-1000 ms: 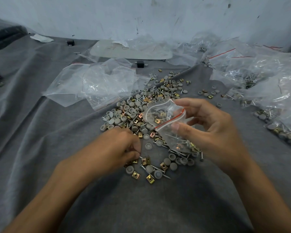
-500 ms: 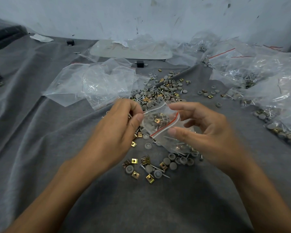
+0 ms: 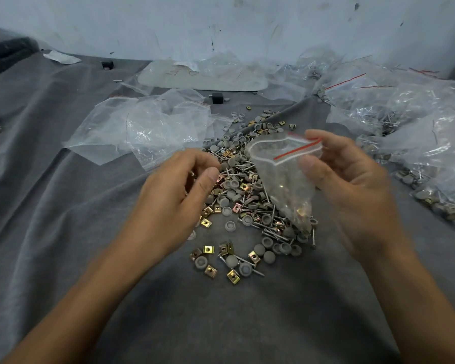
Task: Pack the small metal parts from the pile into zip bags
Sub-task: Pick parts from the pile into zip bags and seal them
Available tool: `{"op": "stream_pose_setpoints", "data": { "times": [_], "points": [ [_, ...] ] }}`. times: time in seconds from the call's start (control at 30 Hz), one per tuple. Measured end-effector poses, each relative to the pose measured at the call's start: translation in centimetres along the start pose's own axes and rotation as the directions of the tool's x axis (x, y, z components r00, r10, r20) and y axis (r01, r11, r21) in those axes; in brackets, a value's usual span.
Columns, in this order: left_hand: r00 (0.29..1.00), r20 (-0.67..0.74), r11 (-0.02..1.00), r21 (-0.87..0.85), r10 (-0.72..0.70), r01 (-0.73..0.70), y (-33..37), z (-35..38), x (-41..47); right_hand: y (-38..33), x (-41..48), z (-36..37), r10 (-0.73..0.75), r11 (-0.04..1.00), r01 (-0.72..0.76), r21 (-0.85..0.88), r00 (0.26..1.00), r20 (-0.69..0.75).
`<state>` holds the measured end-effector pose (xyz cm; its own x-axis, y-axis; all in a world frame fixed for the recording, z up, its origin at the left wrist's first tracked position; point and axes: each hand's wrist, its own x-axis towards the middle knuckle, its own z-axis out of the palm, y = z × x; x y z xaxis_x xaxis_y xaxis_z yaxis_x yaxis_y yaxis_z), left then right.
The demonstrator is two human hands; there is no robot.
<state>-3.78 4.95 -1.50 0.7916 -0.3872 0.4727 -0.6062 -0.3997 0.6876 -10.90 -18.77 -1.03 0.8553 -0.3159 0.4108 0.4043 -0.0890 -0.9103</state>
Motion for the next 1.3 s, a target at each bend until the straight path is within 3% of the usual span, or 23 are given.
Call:
{"op": "stream_pose_setpoints", "data": {
  "times": [0.13,0.43,0.63,0.83,1.13,1.3],
  "points": [
    [0.993,0.111,0.996,0.076,0.028,-0.037,-0.1,0.4,-0.2,-0.2,0.6,-0.8,-0.037,0.999,0.037,0.002,0.993,-0.113],
    [0.923,0.385,0.952,0.280,0.007,-0.124,-0.3,3.2,-0.5,-0.6,0.9,-1.7,-0.062,0.998,0.064,0.013,0.986,-0.152],
    [0.940,0.334,0.947,0.276,0.067,-0.165,-0.5,5.5,0.0,-0.8,0.8,-1.3,-0.066,0.998,0.067,0.007,0.987,-0.148],
    [0.921,0.374,0.960,0.200,0.112,-0.198,-0.4,7.2,1.3,-0.7,0.7,-1.3,-0.064,0.998,0.065,0.006,0.987,-0.144],
    [0.885,0.444,0.891,0.331,0.142,-0.310,-0.1,7.9,1.7,-0.5,0.6,-0.8,-0.055,0.998,0.056,0.009,0.990,-0.134],
    [0.887,0.431,0.898,0.307,0.165,-0.316,-0.2,7.9,2.0,-0.4,0.7,-0.8,-0.047,0.999,0.048,0.009,0.989,-0.137]
  ]
}}
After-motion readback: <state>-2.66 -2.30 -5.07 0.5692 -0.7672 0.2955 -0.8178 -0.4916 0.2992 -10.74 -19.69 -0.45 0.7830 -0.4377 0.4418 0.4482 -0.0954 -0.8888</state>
